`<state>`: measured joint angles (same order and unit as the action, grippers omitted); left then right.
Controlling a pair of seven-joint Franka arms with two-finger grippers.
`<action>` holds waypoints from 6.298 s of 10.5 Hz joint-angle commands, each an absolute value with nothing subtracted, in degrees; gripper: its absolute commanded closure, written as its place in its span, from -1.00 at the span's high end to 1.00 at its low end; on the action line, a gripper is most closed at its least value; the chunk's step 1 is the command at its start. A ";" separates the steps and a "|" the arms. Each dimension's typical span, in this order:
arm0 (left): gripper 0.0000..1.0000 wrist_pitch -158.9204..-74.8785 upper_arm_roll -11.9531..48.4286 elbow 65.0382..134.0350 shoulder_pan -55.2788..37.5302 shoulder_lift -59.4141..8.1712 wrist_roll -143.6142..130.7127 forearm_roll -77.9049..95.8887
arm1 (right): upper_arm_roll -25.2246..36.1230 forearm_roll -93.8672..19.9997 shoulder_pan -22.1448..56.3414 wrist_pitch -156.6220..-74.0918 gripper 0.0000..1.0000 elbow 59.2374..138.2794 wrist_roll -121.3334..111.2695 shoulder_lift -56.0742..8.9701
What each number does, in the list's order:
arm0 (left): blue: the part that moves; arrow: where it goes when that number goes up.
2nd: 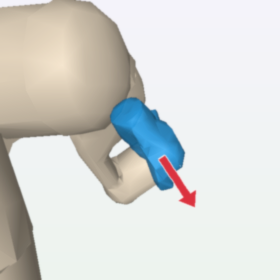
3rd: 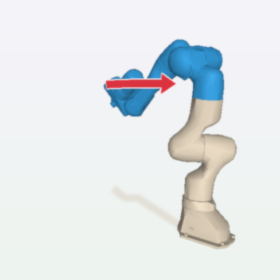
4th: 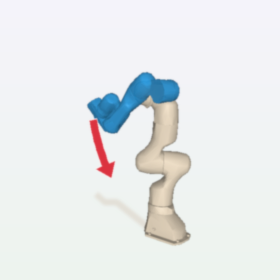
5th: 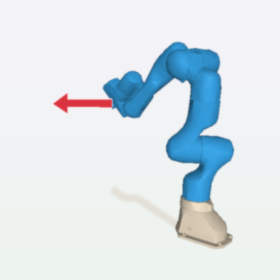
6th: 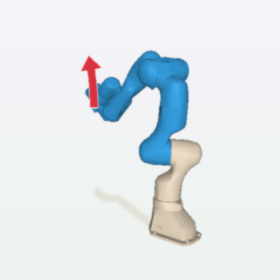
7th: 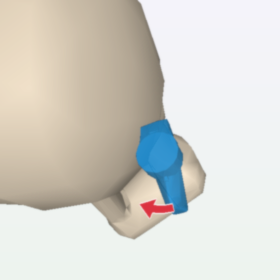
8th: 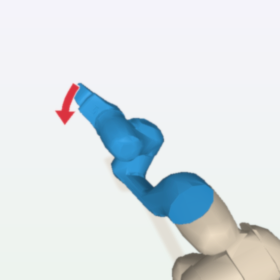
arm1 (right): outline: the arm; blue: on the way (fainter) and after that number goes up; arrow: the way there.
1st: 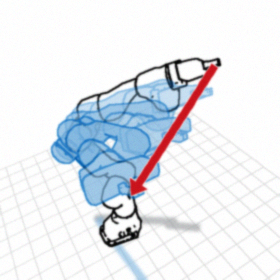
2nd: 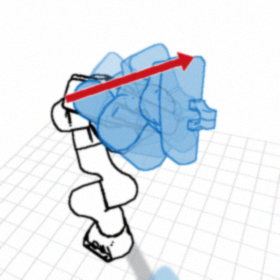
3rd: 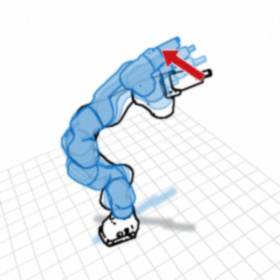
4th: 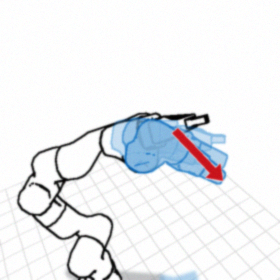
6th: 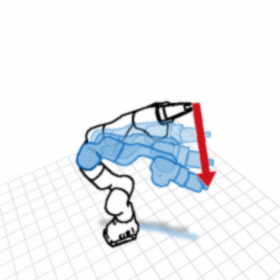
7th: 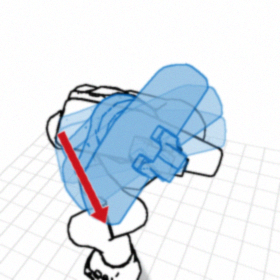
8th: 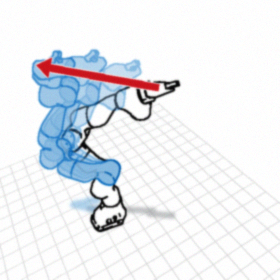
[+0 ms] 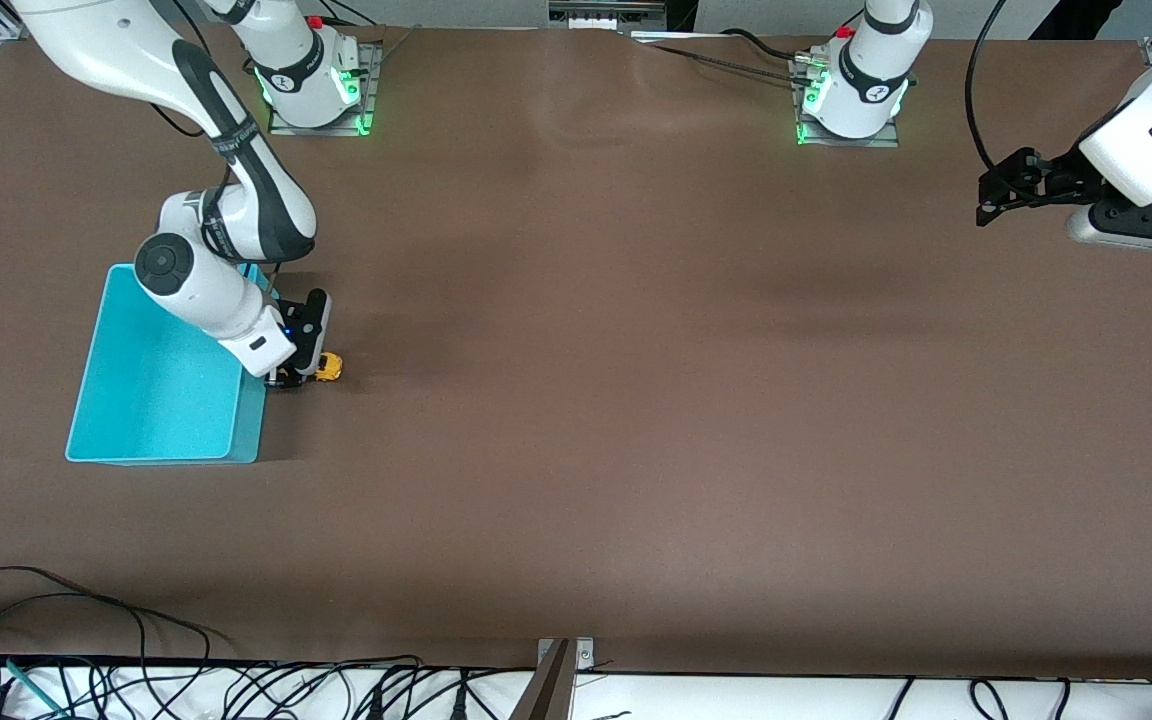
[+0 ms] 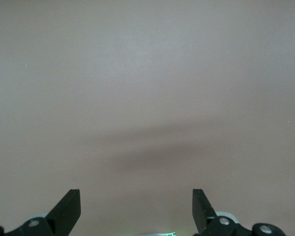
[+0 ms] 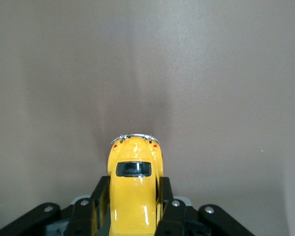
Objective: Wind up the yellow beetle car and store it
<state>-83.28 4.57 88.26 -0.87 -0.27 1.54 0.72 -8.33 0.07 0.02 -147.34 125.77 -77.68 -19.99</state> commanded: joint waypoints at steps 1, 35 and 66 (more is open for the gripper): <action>1.00 -82.18 4.22 86.84 -0.88 -0.62 1.32 0.09 | -9.75 -0.26 -0.97 -140.57 -1.00 126.13 -78.93 -14.17; 1.00 -82.44 4.22 86.75 -0.97 -1.05 1.05 0.35 | -8.61 -0.17 -28.65 -130.70 1.00 122.70 -145.81 -22.15; 1.00 -82.44 4.22 85.25 -0.88 -1.23 1.05 0.17 | -4.49 -1.06 3.86 -96.51 1.00 98.96 -5.98 0.26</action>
<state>-83.28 4.18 86.94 -0.82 -0.48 1.53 0.72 -5.98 -1.69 2.35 -99.06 100.50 -9.88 0.58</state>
